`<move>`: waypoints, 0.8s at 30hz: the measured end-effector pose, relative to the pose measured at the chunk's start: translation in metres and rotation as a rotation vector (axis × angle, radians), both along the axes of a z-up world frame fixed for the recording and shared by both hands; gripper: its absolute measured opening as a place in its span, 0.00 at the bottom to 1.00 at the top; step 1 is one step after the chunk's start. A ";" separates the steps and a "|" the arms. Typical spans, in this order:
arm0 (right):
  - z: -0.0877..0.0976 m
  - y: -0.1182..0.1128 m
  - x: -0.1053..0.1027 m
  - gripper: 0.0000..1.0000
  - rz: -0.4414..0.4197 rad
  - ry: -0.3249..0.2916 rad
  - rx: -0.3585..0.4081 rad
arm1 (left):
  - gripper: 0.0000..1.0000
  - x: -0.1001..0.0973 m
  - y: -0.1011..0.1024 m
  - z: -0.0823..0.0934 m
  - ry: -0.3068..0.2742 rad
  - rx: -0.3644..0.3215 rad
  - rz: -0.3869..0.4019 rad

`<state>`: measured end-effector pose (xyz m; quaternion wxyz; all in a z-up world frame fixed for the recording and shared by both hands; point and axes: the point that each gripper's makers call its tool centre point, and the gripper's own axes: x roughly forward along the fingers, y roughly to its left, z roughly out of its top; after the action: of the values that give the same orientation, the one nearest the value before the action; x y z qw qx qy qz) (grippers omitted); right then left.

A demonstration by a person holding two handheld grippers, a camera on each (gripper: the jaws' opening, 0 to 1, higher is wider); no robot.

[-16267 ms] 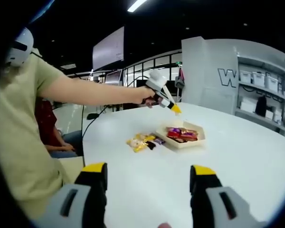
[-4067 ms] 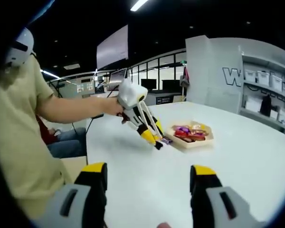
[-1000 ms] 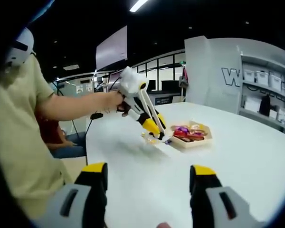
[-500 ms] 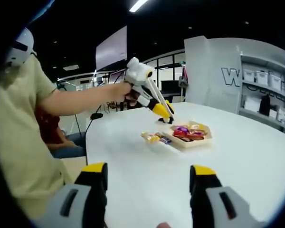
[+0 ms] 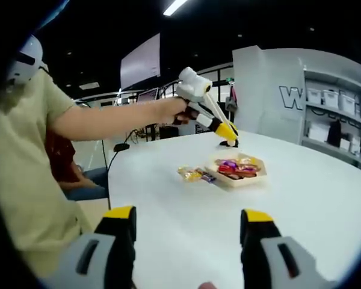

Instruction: Place the target food into the container with the food tongs after gripping and lifting it, then release it inside without dropping or visibly crushing the food.

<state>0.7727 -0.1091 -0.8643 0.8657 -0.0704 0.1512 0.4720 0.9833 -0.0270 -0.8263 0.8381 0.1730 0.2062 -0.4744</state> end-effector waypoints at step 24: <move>0.000 -0.007 0.000 0.68 -0.017 0.004 -0.004 | 0.24 0.046 -0.007 -0.017 0.006 0.033 0.115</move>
<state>0.7730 -0.1162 -0.8647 0.8693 -0.0698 0.1542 0.4644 1.0290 -0.0338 -0.8432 0.8605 0.1731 0.2262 -0.4223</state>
